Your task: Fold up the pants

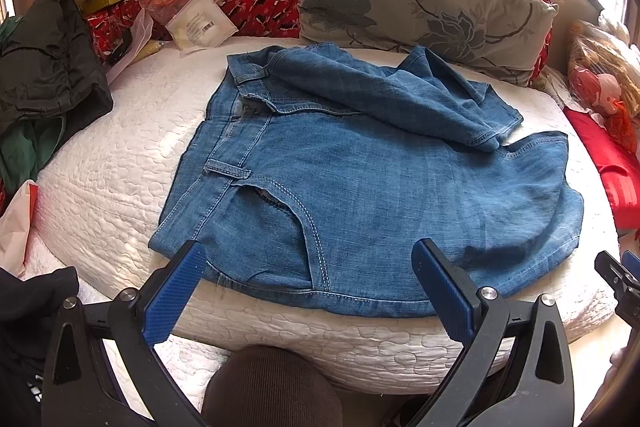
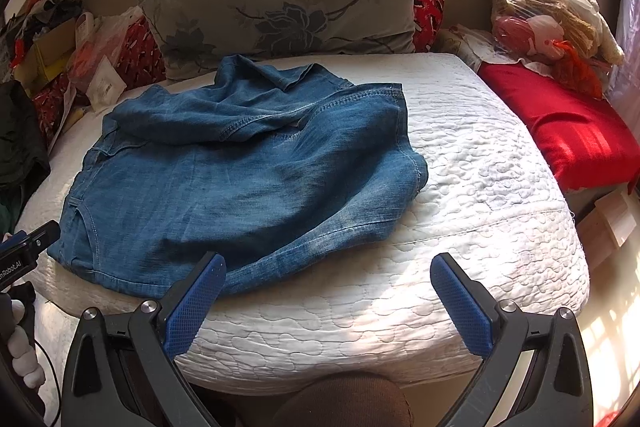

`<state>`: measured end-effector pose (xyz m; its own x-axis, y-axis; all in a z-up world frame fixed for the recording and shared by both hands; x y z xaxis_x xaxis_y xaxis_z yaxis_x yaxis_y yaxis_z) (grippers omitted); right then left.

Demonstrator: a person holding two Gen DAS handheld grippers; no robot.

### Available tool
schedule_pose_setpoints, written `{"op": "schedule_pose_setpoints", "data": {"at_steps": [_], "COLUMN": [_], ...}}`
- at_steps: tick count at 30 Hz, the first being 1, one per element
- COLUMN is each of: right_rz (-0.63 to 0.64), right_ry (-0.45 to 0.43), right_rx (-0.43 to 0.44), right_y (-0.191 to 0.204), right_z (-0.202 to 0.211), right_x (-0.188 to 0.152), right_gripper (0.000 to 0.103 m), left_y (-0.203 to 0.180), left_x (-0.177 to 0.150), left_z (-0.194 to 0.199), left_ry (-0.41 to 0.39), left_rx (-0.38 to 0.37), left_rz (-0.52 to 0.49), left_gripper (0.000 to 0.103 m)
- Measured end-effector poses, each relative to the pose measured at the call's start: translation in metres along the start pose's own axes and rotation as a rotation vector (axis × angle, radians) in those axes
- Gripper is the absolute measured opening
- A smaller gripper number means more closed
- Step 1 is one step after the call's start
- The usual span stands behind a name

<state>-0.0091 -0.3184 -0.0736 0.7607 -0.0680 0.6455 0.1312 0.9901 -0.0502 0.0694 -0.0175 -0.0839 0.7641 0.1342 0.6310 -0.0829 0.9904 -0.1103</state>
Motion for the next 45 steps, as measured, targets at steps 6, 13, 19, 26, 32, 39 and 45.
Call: {"op": "schedule_pose_setpoints", "data": {"at_steps": [6,13,19,26,32,39,45], "right_rz": [-0.006,-0.097,-0.223,-0.359,-0.318,-0.336,-0.302], "right_ry": [0.004,0.057,0.086,0.176,0.224,0.221,0.221], "right_rx": [0.020,0.034,0.011,0.095,0.169,0.211,0.298], "right_y": [0.001,-0.033,-0.098,-0.131,-0.111,-0.105,-0.087], "right_z": [-0.008,-0.026,-0.052,-0.102,-0.133,-0.145,-0.147], "right_x": [0.002,0.004,0.015,0.019,0.022,0.026,0.032], "right_gripper": [0.103,0.103,0.103,0.102,0.102,0.100,0.041], "left_y": [0.003,0.045,0.109,0.120,0.092,0.072,0.061], "left_x": [0.000,0.019,0.054,0.088,0.103,0.075,0.067], "left_z": [-0.008,-0.046,-0.086,-0.112,-0.150,-0.180,-0.162], "left_ry": [0.019,0.144,0.303,0.395,0.508,0.654,0.620], "left_rx": [0.019,0.113,0.077,-0.040,-0.112,-0.036,-0.047], "left_rz": [-0.006,0.019,0.170,0.275,0.259,0.141,0.115], "left_gripper": [0.103,0.103,0.103,0.103,0.103,0.103,0.085]}}
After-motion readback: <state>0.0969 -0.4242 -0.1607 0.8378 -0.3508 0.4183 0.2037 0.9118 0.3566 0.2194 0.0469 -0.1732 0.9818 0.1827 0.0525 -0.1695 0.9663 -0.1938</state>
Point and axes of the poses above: each gripper's, at about its wrist camera, not at the fingertips, and z roughly against the way its jaws point, y to its left, x to its top, the point moved 9 cm from there along -z, roughly the way its jaws point, and after that the axes turned 10 degrees about z, right-handed, at the moved point
